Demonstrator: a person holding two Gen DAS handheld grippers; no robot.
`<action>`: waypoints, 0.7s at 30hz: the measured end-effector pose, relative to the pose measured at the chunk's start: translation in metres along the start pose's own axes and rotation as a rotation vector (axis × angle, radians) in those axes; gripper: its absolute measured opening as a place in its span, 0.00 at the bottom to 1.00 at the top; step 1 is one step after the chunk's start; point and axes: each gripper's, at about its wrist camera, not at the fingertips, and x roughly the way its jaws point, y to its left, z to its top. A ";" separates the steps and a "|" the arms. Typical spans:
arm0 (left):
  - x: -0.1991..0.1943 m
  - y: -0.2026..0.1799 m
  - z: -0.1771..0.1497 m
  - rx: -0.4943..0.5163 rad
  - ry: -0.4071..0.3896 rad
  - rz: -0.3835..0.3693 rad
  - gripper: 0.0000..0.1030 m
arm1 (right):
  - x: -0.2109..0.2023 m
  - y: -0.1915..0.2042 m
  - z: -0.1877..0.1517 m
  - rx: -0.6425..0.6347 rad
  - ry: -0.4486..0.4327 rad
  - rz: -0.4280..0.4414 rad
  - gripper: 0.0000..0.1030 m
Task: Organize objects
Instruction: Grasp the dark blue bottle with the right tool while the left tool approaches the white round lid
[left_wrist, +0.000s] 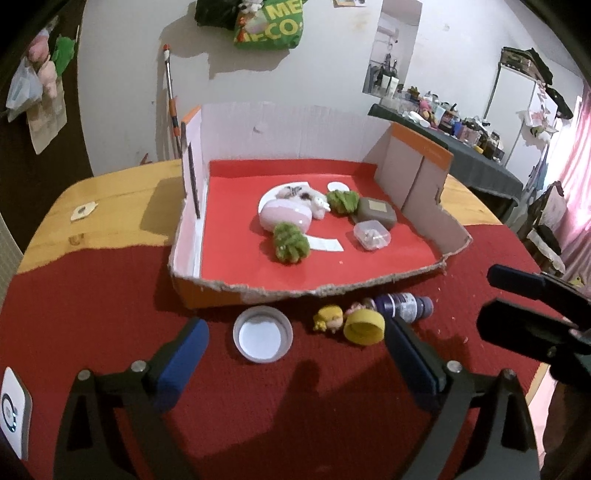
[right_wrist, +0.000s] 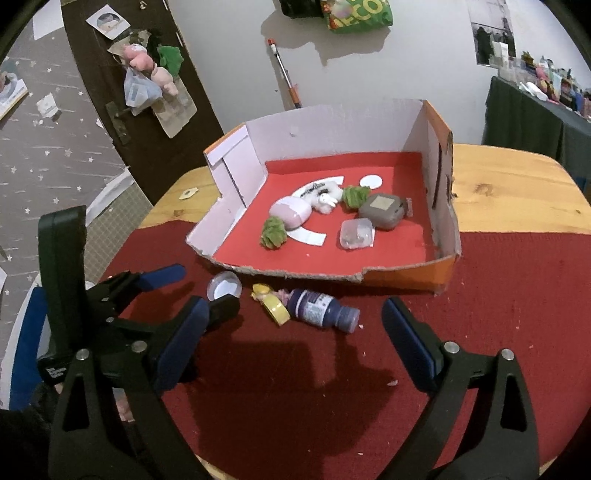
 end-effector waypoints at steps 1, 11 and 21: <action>0.000 0.000 -0.002 -0.003 0.002 -0.001 0.95 | 0.000 0.000 -0.002 0.000 0.003 0.000 0.93; 0.003 0.001 -0.017 -0.023 0.032 -0.002 0.95 | 0.008 -0.003 -0.016 0.015 0.042 0.001 0.93; 0.007 0.007 -0.019 -0.040 0.039 0.017 0.95 | 0.014 -0.011 -0.018 0.037 0.047 -0.037 0.93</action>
